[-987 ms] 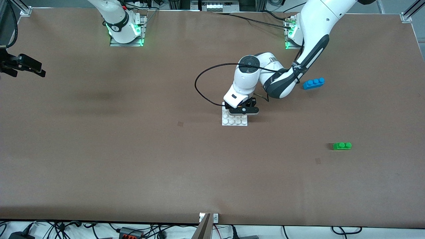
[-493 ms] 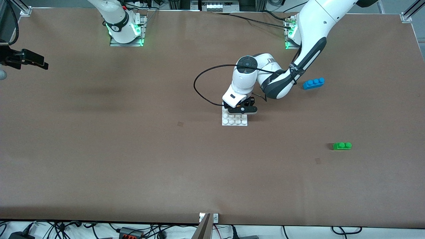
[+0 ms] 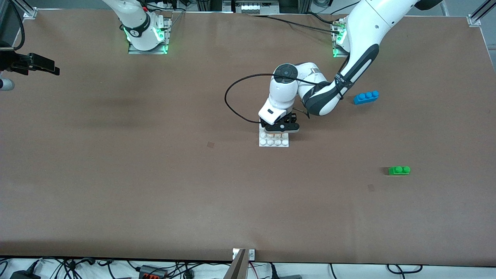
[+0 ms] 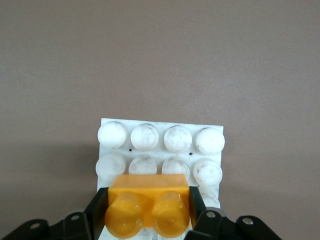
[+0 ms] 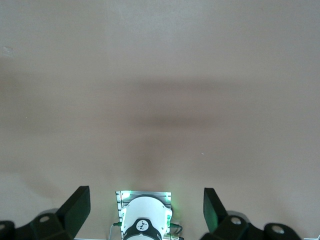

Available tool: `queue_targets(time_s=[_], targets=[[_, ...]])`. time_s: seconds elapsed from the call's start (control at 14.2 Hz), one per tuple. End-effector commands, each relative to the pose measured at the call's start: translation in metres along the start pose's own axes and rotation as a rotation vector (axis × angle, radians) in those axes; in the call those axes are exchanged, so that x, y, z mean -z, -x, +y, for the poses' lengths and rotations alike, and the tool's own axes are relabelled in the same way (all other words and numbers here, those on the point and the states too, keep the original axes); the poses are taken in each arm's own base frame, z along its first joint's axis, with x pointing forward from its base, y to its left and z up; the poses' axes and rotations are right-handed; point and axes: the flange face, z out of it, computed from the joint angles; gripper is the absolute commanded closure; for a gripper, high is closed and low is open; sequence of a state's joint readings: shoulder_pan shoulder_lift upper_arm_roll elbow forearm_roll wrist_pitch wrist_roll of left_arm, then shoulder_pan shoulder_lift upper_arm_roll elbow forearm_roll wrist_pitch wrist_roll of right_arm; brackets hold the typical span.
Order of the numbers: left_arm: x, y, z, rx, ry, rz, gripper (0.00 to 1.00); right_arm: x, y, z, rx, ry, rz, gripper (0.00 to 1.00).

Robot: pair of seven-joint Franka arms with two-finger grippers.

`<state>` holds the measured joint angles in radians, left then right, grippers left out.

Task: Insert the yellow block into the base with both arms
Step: 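Lower the yellow block onto the white base studs with the left gripper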

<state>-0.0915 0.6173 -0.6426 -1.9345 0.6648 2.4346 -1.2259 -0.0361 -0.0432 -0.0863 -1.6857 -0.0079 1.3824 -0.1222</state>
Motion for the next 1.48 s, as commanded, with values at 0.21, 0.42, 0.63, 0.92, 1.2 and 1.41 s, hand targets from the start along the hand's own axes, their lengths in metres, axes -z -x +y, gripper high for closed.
queue_targets(time_s=[0.21,0.42,0.63,0.92,1.2,1.41], targets=[[-0.011,0.014,0.005,-0.007,-0.001,-0.009,0.45,0.003,-0.002,-0.004,0.016,-0.003,-0.008,0.0],[-0.009,0.02,0.008,-0.017,0.0,-0.015,0.45,0.003,-0.001,-0.003,0.013,-0.004,-0.012,0.0],[-0.01,0.023,0.006,-0.021,-0.007,-0.018,0.45,0.002,-0.002,-0.008,0.023,-0.002,-0.017,0.0],[-0.012,0.023,0.002,-0.026,-0.009,-0.02,0.45,0.001,0.0,-0.009,0.025,-0.005,-0.029,0.0],[-0.003,0.014,0.004,-0.001,0.002,-0.007,0.0,0.003,0.0,-0.011,0.029,-0.022,-0.026,0.0],[0.021,-0.018,-0.007,0.057,0.017,0.032,0.0,0.003,-0.001,-0.011,0.03,-0.025,-0.022,0.0]])
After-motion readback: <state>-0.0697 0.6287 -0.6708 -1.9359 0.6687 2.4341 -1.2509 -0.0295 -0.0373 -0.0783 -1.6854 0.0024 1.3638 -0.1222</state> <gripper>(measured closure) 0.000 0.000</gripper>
